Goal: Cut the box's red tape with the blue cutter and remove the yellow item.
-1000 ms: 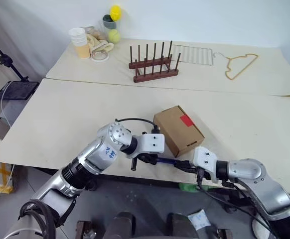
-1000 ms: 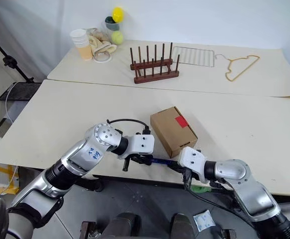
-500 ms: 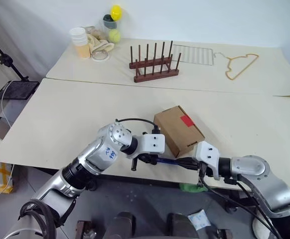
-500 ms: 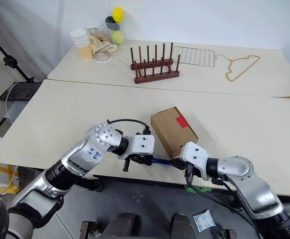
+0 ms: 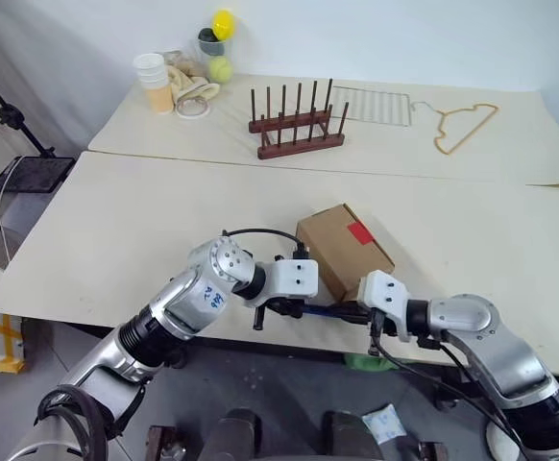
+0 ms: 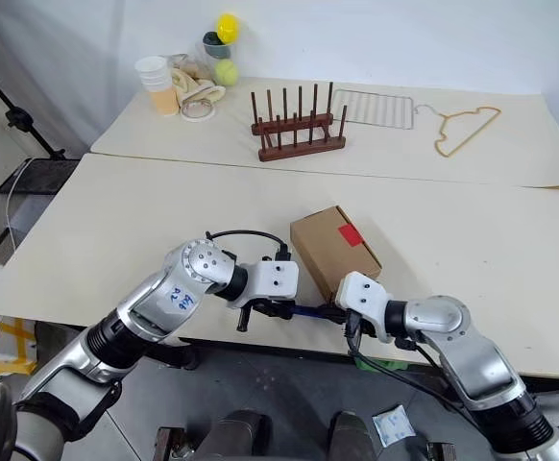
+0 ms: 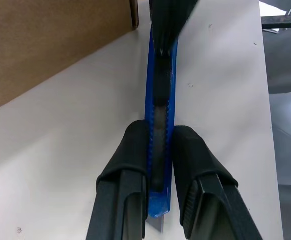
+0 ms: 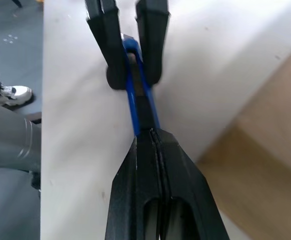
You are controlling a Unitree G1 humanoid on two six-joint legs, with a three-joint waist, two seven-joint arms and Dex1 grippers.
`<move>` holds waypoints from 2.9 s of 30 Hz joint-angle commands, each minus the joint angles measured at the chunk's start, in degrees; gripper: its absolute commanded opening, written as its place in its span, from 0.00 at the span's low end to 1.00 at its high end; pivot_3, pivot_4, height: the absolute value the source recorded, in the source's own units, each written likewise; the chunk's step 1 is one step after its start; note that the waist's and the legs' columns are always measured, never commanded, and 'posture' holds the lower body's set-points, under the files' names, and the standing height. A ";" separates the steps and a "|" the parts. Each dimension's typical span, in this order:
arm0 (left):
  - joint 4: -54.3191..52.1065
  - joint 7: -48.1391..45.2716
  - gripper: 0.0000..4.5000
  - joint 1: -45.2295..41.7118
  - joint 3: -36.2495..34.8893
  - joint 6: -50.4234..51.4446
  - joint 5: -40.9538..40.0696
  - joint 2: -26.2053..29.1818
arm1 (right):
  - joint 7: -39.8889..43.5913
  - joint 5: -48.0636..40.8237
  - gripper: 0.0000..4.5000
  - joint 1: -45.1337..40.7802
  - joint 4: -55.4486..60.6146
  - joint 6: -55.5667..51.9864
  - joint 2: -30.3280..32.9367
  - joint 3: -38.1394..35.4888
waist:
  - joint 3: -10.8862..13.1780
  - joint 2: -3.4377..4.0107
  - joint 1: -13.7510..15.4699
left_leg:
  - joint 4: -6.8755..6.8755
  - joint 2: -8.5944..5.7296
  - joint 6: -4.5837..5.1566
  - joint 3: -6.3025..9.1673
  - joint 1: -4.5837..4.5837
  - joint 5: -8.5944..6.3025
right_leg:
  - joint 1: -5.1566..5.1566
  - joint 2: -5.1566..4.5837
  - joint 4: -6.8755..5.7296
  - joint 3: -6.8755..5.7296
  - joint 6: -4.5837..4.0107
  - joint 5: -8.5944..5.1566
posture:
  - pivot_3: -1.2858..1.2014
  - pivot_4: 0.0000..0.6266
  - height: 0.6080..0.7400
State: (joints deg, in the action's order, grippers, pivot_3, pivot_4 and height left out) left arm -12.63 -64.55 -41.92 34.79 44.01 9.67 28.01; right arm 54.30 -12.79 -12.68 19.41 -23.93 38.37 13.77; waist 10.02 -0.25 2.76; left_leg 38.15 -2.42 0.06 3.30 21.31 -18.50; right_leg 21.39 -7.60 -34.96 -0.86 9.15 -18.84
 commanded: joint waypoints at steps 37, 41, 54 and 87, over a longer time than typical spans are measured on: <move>1.22 -0.53 0.11 1.89 4.45 0.41 -0.09 -0.24 | -1.49 -2.29 0.00 0.18 -0.63 -4.34 -1.59 -0.66 | 0.00 0.00 0.09 | 0.00 -0.03 0.01 -0.01 0.02 0.00 | 0.04 -0.03 -0.03 0.01 0.00 0.00 | 0.52 0.24 1.00; 1.34 -0.79 0.11 1.92 4.62 -0.11 -0.05 0.15 | -2.22 -2.27 0.00 -0.37 -0.87 -4.86 -3.28 0.18 | -0.02 0.00 -0.12 | 0.00 -0.03 0.00 -0.01 -0.02 0.00 | 0.02 0.02 -0.05 0.01 0.00 0.00 | 0.52 0.24 1.00; 0.10 -2.00 0.11 2.91 3.14 -4.09 -1.22 1.81 | 1.88 -9.00 0.00 2.11 4.93 -6.11 -1.81 -4.09 | -0.03 0.00 0.00 | 0.00 0.01 -0.01 0.00 -0.01 0.01 | 0.05 -0.02 -0.09 0.02 0.00 0.00 | 0.52 0.24 1.00; 3.03 4.99 0.11 2.54 -12.71 -48.31 -4.52 1.49 | -61.17 -100.21 0.99 -9.26 3.71 -34.87 21.23 -12.34 | 0.25 -0.09 -1.22 | 0.10 0.19 0.03 0.01 0.44 -0.03 | 0.18 -0.14 0.44 -0.34 0.05 0.17 | 0.52 0.24 1.00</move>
State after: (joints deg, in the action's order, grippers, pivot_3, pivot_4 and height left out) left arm -8.53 -60.38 -38.09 22.48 -3.37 5.01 29.86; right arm -6.46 -111.65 -21.26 22.74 -58.32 59.91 1.62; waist 10.27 -0.35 1.53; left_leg 38.24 -2.22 0.09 3.31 21.75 -18.53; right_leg 21.58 -7.73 -34.52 -1.20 9.20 -18.67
